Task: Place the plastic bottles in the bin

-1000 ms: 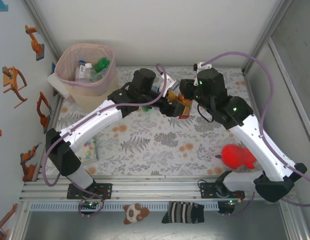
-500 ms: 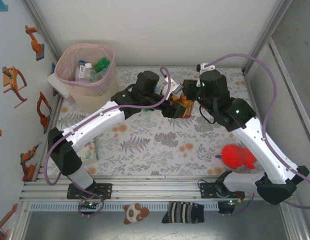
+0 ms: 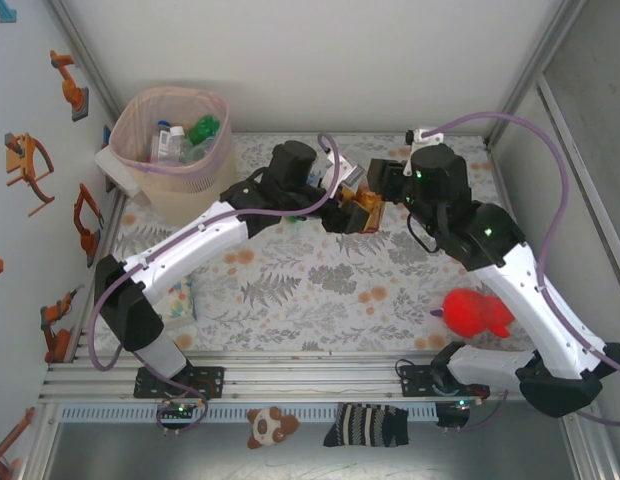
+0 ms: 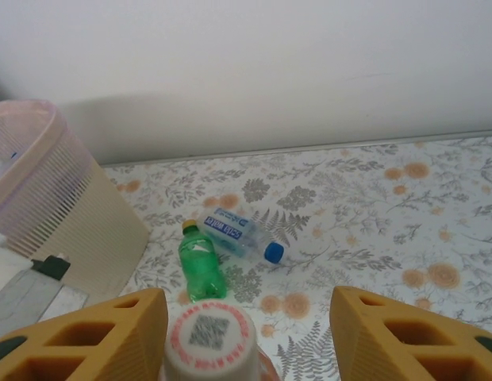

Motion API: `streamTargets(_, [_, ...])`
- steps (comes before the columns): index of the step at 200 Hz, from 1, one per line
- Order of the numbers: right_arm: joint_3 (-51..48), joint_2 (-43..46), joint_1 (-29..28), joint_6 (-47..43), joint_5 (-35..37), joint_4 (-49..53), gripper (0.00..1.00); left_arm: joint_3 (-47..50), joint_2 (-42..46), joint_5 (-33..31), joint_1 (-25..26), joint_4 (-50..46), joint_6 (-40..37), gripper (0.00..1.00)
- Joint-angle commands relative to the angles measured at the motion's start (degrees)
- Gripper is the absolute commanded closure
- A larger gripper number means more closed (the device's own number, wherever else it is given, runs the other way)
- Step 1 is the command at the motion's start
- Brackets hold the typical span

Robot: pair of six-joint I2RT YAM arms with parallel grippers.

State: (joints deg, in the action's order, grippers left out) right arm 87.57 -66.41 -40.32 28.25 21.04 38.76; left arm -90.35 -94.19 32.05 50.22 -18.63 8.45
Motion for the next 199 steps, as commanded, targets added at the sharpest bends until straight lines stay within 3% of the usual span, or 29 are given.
streamTargets(1, [0.72,2.86,-0.29,-0.98,4.08,0.63,0.44,-0.65,2.69,-1.23,-1.78,-1.59,-1.74,0.42])
streamTargets(84, [1.06,5.49,-0.29,-3.45,7.88,2.08,0.44,-5.53,8.52,-4.92,-13.04,-12.82,-6.00,0.42])
streamTargets(142, [1.56,5.06,-0.29,-3.77,7.97,2.36,0.44,-14.06,10.36,-8.70,-26.01,-22.69,-8.95,0.42])
streamTargets(199, [1.67,4.56,-0.29,-3.83,7.63,2.35,0.45,-26.69,6.12,-13.59,-43.07,-31.40,-11.09,0.43])
